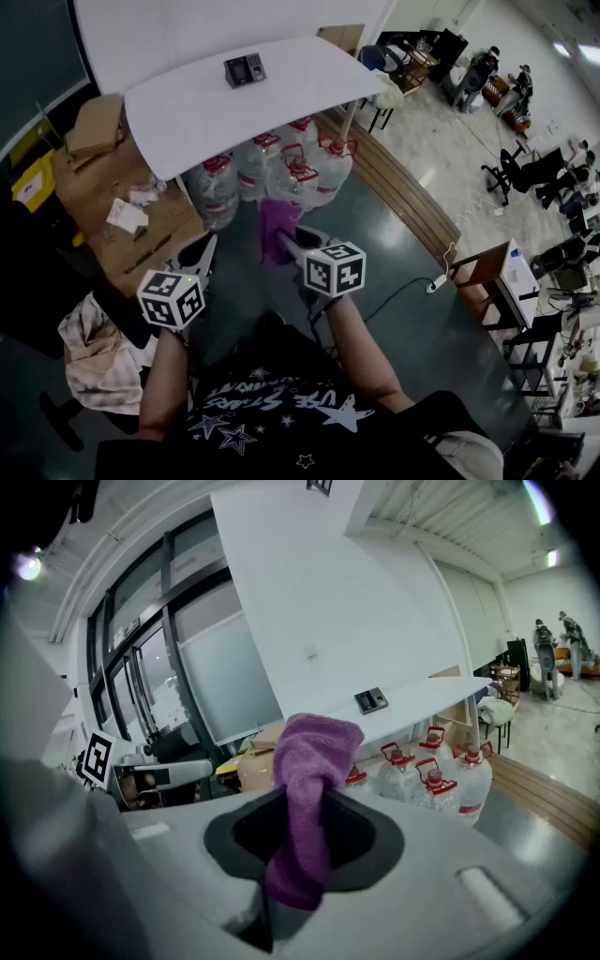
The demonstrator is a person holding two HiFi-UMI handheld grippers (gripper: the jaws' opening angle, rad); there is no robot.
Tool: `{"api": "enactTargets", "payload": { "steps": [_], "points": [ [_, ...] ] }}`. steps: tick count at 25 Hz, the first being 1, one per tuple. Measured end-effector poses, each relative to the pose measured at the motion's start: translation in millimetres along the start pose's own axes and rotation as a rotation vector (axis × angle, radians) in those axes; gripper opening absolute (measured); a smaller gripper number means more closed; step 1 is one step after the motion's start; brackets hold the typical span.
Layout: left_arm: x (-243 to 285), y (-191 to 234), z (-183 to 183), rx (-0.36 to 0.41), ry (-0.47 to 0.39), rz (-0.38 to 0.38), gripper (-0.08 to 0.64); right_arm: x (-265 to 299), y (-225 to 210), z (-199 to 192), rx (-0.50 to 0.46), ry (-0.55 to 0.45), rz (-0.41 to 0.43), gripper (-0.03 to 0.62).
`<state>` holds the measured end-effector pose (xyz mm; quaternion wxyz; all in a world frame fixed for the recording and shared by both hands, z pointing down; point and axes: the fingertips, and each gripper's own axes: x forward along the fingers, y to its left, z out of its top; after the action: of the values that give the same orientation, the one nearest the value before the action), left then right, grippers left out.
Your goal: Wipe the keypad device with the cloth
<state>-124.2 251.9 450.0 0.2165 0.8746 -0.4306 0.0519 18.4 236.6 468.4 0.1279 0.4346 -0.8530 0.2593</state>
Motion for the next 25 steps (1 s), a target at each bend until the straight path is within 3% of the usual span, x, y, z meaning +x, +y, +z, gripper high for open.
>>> {"api": "enactTargets", "payload": {
  "steps": [13, 25],
  "points": [
    [-13, 2, 1, 0.005, -0.01, 0.004, 0.009, -1, 12, -5, -0.038, 0.028, -0.004, 0.098],
    [-34, 8, -20, -0.029, -0.011, 0.026, 0.009, -14, 22, -20, -0.022, 0.013, -0.023, 0.098]
  ]
}}
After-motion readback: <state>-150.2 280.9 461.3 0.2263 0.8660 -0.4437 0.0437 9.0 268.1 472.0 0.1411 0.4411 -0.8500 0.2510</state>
